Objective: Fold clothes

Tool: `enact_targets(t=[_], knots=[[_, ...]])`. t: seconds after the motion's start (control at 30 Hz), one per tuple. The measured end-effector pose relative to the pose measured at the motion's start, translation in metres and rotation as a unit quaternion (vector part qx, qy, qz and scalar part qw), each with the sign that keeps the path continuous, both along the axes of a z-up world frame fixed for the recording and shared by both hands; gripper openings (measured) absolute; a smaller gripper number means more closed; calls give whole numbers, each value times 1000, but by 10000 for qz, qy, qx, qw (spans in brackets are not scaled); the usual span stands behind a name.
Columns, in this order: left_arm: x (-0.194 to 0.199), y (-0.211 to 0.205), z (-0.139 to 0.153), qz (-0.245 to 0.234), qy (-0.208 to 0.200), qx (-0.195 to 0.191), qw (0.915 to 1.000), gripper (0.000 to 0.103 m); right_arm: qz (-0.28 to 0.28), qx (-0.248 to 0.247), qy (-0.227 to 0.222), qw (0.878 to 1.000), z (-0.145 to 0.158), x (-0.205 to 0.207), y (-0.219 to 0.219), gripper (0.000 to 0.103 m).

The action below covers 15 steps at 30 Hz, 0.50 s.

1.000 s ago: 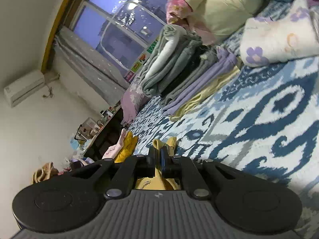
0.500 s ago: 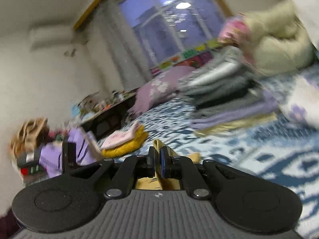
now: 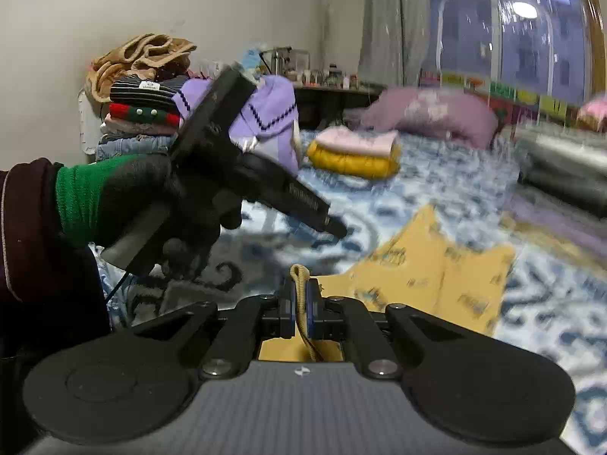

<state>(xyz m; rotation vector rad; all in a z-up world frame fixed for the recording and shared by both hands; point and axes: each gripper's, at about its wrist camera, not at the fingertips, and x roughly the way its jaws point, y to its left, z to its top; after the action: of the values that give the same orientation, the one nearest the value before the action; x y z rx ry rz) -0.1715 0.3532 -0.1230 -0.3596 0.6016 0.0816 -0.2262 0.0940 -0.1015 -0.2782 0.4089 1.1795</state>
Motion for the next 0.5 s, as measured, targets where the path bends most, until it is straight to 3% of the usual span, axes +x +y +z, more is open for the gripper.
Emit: enact_targets(t=[0.23,0.37,0.5], knots=[[-2,2,-4,-65,-146,-330,9993,24,-85,-137,-176,9997,-10,-8,8,7],[36,2,1,-273,-354,-395,9982,24,-205,82,111,9997,-18,-3,2,7],[71,7,-4,-487,-299,-574,9967,24,-347,399,244,9983,-16,5,-8,7]])
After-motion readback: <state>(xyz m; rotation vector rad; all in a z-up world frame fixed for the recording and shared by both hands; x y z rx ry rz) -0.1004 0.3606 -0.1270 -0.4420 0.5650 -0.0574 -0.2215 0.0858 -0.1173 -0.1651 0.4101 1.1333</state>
